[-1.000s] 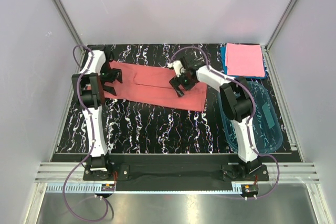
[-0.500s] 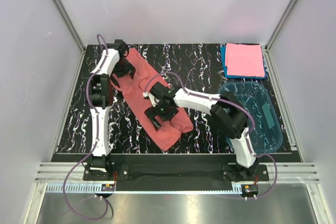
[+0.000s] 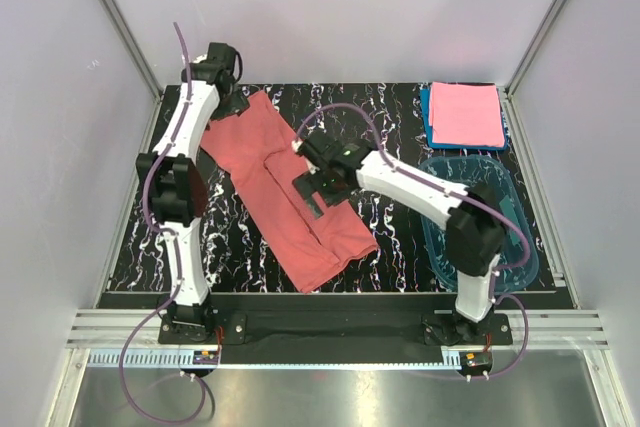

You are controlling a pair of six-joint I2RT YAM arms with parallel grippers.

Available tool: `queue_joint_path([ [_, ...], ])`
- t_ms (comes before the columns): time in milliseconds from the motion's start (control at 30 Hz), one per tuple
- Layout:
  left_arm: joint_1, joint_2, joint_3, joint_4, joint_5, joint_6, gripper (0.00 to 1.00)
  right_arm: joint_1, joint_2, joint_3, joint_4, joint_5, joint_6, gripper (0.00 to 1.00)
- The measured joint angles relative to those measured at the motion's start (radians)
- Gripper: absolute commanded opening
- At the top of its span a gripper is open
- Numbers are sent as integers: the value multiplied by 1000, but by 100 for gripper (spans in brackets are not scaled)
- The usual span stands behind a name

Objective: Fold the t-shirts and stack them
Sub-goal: Fold the tshirt

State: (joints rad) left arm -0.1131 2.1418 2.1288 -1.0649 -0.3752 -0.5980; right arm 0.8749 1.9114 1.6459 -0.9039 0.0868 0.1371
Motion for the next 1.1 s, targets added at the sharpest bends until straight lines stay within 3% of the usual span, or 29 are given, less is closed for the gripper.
queue_joint_path([
  [133,-21,90,90,-57,53,-179,88,-49,-99,-10,-21,35,12,100],
  [300,-25,218,13,-63,138,-366,85,-92,-224,-103,-21,37,49,100],
  [500,-29,280,23,-51,167,-447,84,-100,-320,-261,-27,52,98,100],
  [733,-32,325,80,1,246,-347,80,-126,-377,-321,-35,69,125,100],
  [933,-36,434,275,35,418,-169,76,-140,-375,-319,-34,80,120,100],
  [1100,-62,462,323,73,487,9,78,-151,-309,-284,-13,38,95,100],
])
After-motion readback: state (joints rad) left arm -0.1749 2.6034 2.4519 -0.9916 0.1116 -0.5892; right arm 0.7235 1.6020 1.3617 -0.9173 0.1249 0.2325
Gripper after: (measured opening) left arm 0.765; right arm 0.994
